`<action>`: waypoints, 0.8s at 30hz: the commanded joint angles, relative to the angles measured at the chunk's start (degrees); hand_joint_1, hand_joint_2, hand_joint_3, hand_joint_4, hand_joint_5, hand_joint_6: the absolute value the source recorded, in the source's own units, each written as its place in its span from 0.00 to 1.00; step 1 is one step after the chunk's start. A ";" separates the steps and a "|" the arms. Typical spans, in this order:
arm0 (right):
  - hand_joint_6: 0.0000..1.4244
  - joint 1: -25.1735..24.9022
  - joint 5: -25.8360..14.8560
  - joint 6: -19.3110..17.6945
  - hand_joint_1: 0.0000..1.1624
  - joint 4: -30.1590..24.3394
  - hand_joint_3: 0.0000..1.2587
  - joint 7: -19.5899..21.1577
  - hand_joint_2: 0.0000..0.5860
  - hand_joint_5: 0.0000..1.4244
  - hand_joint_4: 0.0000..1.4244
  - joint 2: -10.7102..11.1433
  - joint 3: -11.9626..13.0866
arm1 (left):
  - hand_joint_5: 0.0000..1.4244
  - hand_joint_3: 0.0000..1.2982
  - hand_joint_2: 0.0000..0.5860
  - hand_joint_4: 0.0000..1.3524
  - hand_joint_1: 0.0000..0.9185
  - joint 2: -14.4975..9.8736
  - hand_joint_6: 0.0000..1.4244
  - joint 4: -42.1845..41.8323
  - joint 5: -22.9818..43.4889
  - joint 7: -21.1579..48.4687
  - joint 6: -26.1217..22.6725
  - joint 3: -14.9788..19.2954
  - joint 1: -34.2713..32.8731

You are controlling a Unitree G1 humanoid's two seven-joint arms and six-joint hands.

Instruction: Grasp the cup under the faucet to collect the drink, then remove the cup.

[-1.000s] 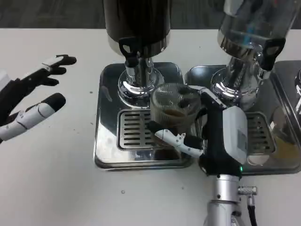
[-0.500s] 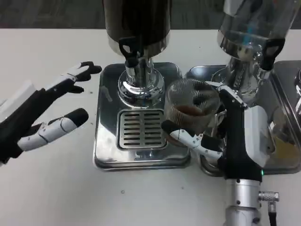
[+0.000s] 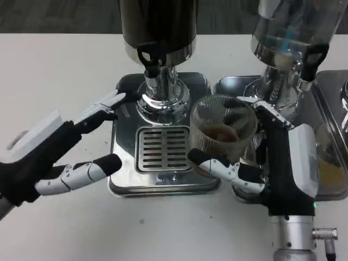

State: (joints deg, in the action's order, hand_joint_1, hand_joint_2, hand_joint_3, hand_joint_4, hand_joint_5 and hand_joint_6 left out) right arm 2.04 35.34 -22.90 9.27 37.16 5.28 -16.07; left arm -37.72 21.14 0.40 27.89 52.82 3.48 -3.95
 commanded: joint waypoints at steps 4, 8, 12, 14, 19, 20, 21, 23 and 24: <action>0.97 2.73 -0.61 -1.89 0.73 -6.51 0.51 -2.20 0.25 0.72 0.56 0.76 1.59 | 0.03 0.06 0.29 0.00 0.00 -0.95 0.12 -2.95 -1.46 0.88 2.34 -0.69 2.70; 0.97 4.30 -0.56 -2.49 0.74 -8.74 0.51 -3.19 0.24 0.72 0.56 1.05 2.14 | 0.01 0.05 0.28 0.00 0.00 -1.79 0.12 -4.87 -2.68 0.99 4.23 -0.75 4.14; 0.97 6.31 -0.93 -2.93 0.74 -11.68 0.51 -4.24 0.24 0.72 0.56 1.34 2.63 | 0.00 0.04 0.27 0.00 0.00 -2.73 0.11 -6.58 -3.27 0.74 5.43 -0.28 5.61; 0.97 7.55 -1.15 -3.20 0.76 -13.35 0.51 -4.84 0.24 0.72 0.57 1.54 2.90 | 0.00 0.03 0.27 0.00 0.00 -3.55 0.10 -7.61 -3.36 0.64 6.07 0.03 6.45; 0.98 9.45 -1.65 -3.62 0.76 -15.83 0.52 -6.23 0.23 0.73 0.57 1.74 3.72 | 0.00 0.02 0.24 0.00 0.00 -5.46 0.08 -9.55 -3.56 0.54 7.21 0.92 8.18; 0.98 9.76 -1.69 -3.68 0.76 -16.17 0.52 -6.47 0.23 0.73 0.57 1.71 3.86 | 0.00 0.02 0.24 0.00 0.00 -5.77 0.08 -9.81 -3.61 0.46 7.41 1.01 8.44; 0.98 9.98 -1.70 -3.74 0.76 -16.41 0.52 -6.68 0.23 0.73 0.57 1.65 3.99 | 0.00 0.01 0.24 0.00 0.00 -6.15 0.08 -10.34 -3.83 0.32 7.66 1.33 8.95; 0.98 10.81 -1.69 -3.98 0.76 -17.37 0.52 -7.05 0.23 0.73 0.57 1.65 4.18 | 0.00 0.00 0.23 0.00 0.00 -6.66 0.07 -11.36 -4.28 0.11 7.91 1.94 9.80; 0.98 11.11 -1.66 -4.09 0.76 -17.71 0.53 -7.21 0.23 0.73 0.57 1.63 4.28 | 0.00 0.00 0.23 0.00 0.00 -6.90 0.05 -12.16 -4.67 0.02 7.85 2.42 10.38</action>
State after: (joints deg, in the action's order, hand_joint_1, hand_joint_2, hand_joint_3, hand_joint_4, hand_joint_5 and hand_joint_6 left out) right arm 12.38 34.38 -24.56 -5.53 29.79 7.26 -12.26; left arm -43.17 10.94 -2.90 28.18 59.66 4.48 4.86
